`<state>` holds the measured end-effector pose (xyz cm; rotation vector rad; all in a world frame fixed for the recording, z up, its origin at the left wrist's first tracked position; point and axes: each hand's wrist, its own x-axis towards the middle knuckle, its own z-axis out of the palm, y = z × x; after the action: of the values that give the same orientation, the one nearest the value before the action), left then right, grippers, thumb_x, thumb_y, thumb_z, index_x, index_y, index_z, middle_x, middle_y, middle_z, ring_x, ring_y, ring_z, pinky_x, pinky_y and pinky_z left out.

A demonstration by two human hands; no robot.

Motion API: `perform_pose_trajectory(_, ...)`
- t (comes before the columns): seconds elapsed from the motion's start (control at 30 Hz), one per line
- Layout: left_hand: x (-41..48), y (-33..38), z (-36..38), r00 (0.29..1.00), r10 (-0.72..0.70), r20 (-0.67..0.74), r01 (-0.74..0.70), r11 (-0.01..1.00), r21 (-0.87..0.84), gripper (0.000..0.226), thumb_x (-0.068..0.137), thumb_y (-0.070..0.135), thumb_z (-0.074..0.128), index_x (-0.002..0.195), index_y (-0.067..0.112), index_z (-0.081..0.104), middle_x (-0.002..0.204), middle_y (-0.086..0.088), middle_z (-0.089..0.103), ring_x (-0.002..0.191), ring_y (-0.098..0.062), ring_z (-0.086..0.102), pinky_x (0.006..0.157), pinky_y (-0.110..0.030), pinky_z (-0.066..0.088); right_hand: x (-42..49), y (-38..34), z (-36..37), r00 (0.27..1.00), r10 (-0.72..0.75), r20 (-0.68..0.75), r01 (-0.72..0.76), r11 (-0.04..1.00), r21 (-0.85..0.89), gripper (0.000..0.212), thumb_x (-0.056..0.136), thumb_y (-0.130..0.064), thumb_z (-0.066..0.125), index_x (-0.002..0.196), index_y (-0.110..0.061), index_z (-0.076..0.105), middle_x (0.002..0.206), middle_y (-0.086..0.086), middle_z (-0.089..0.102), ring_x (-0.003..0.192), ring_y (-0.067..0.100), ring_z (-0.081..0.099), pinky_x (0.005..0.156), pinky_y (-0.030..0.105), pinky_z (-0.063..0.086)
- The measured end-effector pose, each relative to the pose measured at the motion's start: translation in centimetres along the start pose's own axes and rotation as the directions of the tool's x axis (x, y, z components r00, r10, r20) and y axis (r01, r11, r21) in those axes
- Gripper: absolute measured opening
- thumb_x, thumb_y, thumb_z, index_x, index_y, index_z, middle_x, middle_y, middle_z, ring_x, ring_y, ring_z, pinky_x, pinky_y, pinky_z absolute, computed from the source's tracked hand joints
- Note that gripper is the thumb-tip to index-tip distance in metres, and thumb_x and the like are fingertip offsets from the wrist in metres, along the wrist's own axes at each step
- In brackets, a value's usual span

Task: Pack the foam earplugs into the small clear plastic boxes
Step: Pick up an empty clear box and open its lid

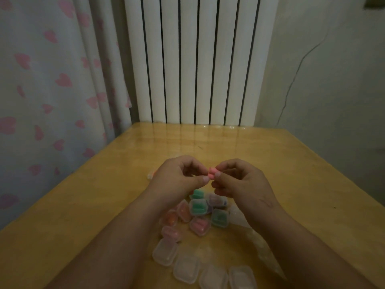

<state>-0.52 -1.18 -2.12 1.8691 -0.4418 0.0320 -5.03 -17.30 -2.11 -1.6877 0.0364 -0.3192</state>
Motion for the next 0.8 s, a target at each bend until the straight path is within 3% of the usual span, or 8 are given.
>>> perform_pose_trajectory(0.1,0.2,-0.1,-0.7,1.000,0.025,0.012,-0.027,0.988,0.149,0.011,0.075,0.022,0.082,0.079,0.028,0.073,0.073,0.016,0.068,0.074,-0.009,0.061,0.071,-0.035,0.056,0.1,0.3,-0.2,0.999,-0.006,-0.049,0.006,1.000,-0.007,0.007,0.086,-0.009,0.070,0.092,-0.009,0.067,0.082,0.006,0.073,0.073,0.017,0.072,0.066,0.030,0.061)
perform_pose_trajectory(0.23,0.1,-0.1,-0.7,0.995,0.048,0.086,-0.073,0.949,0.306,0.010,0.076,0.027,0.081,0.073,0.031,0.072,0.071,0.020,0.067,0.069,-0.002,0.056,0.067,-0.026,0.050,0.5,0.6,-0.7,0.994,-0.047,-0.102,0.036,0.993,-0.115,0.007,0.084,-0.016,0.073,0.088,-0.014,0.067,0.078,0.002,0.074,0.072,0.015,0.071,0.067,0.032,0.061)
perform_pose_trajectory(0.33,-0.3,-0.1,0.2,0.989,0.100,0.111,-0.140,0.883,0.448,0.010,0.080,0.031,0.075,0.076,0.036,0.068,0.079,0.020,0.065,0.074,-0.001,0.056,0.069,-0.024,0.048,0.9,0.5,-1.5,0.987,-0.052,-0.153,0.038,0.995,-0.093,0.008,0.084,-0.016,0.073,0.089,-0.013,0.067,0.077,0.002,0.074,0.072,0.014,0.070,0.066,0.029,0.061)
perform_pose_trajectory(0.43,-0.7,0.0,1.6,0.964,0.192,0.183,-0.264,0.761,0.593,0.005,0.087,0.036,0.065,0.091,0.039,0.066,0.094,0.021,0.059,0.094,-0.001,0.048,0.083,-0.025,0.042,1.3,0.7,-2.1,0.985,-0.041,-0.169,0.024,0.994,-0.104,0.009,0.085,-0.017,0.072,0.093,-0.018,0.068,0.078,0.001,0.074,0.074,0.013,0.071,0.069,0.031,0.060)
perform_pose_trajectory(0.53,-0.7,-0.1,2.7,0.950,0.209,0.231,-0.311,0.690,0.653,0.021,0.092,0.039,0.056,0.111,0.037,0.064,0.109,0.019,0.057,0.109,-0.006,0.043,0.096,-0.029,0.038,1.7,1.0,-2.5,0.983,-0.023,-0.182,0.003,0.994,-0.110,0.009,0.086,-0.015,0.071,0.094,-0.016,0.069,0.079,0.001,0.073,0.077,0.014,0.071,0.070,0.030,0.061)
perform_pose_trajectory(0.67,0.2,0.3,3.7,0.959,0.143,0.243,-0.275,0.663,0.696,0.036,0.097,0.046,0.044,0.130,0.038,0.055,0.129,0.013,0.056,0.123,-0.012,0.043,0.103,-0.038,0.038,2.2,1.5,-2.8,0.972,-0.026,-0.232,-0.003,0.992,-0.125,0.007,0.087,-0.015,0.070,0.094,-0.015,0.069,0.079,0.000,0.073,0.078,0.015,0.070,0.072,0.031,0.061)
perform_pose_trajectory(0.8,0.7,0.1,4.0,0.937,0.018,0.348,-0.286,0.609,0.740,0.045,0.100,0.050,0.031,0.144,0.044,0.039,0.155,0.009,0.034,0.140,-0.017,0.031,0.110,-0.041,0.028,2.7,2.0,-2.9,0.960,-0.039,-0.278,-0.009,0.986,-0.168,0.005,0.088,-0.019,0.069,0.093,-0.021,0.067,0.079,-0.003,0.072,0.076,0.012,0.069,0.076,0.037,0.060)
